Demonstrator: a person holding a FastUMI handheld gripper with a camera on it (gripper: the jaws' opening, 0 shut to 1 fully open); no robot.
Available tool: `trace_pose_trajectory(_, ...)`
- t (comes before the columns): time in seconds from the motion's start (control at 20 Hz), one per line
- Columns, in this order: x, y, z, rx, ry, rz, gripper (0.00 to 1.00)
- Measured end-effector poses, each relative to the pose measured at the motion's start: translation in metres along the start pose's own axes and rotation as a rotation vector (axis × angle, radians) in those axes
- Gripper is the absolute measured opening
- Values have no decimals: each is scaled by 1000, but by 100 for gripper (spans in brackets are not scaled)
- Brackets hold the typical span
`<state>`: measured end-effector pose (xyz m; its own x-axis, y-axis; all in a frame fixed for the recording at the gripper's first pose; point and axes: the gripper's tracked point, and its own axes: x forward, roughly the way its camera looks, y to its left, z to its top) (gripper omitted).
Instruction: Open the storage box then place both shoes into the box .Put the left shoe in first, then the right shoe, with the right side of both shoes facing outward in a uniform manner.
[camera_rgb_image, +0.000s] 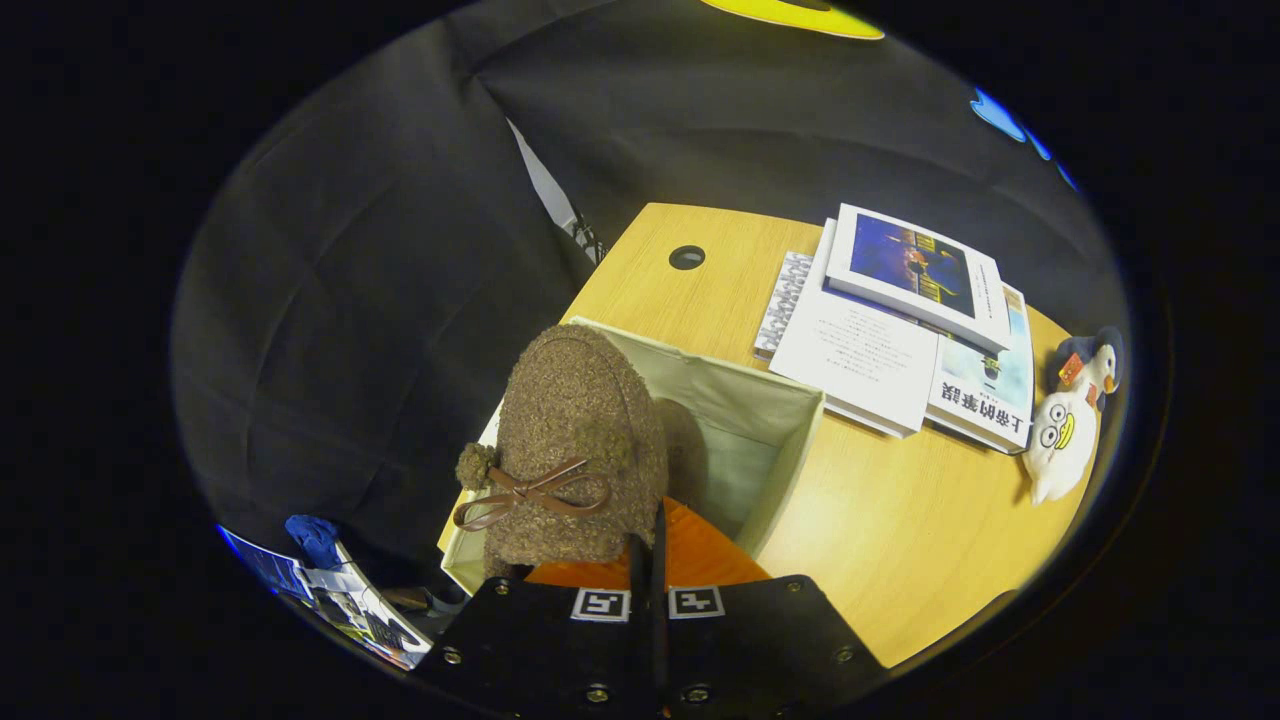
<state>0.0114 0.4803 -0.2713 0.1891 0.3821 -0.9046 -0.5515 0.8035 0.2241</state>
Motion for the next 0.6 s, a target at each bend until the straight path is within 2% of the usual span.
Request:
trace_pose_trajectory(0.25, 12, 4, 0, 27, 21, -43, 0)
trace_pose_trajectory(0.35, 12, 11, 3, 41, 8, -16, 11)
trace_pose_trajectory(0.4, 13, 8, 4, 34, 3, -22, 27)
trace_pose_trajectory(0.45, 13, 6, 6, 27, -18, -15, 35)
trace_pose_trajectory(0.6, -18, 0, 20, 36, -107, -4, 96)
